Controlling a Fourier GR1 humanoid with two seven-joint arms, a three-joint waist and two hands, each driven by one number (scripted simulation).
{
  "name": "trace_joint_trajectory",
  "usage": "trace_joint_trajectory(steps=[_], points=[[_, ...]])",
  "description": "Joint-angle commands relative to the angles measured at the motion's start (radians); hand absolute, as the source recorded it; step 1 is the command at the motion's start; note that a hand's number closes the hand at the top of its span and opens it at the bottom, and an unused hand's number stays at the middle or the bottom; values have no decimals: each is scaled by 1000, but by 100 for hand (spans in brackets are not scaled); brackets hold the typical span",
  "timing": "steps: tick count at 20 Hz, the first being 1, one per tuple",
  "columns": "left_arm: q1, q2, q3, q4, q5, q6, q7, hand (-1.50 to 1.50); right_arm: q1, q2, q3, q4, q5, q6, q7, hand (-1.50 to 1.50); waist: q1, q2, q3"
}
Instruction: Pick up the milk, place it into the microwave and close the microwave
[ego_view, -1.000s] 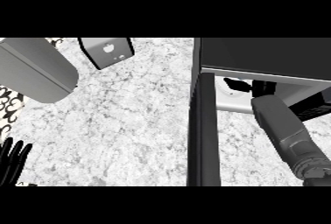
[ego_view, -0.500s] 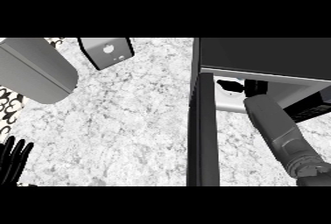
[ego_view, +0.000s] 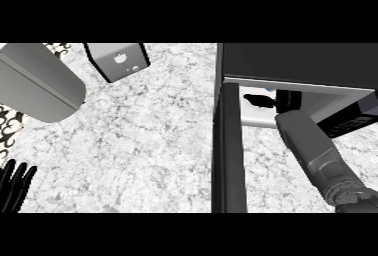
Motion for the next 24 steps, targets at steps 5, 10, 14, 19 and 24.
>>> trace_joint_trajectory(steps=[5,10,14,19,24], points=[[-15,9,25,19,8,1,-11,-150,59,-21,-40,-28,-35,82,-73,-150,-31,-10,-1],[92,-53,-14,-36,-45,-9,-53,-150,93,-18,-59,-53,-59,188,-128,-150,-48,-23,-2],[108,-72,-62,-125,-51,34,-3,-150,107,-4,-77,-70,-85,308,-165,-150,-59,-26,-2],[149,-73,-62,-110,-79,11,-68,-150,201,40,-107,-90,-126,365,-237,-150,-73,-33,-3],[113,-71,-120,-141,-61,-26,50,-150,277,54,-107,-135,-152,511,-297,-150,-93,-36,-3]])
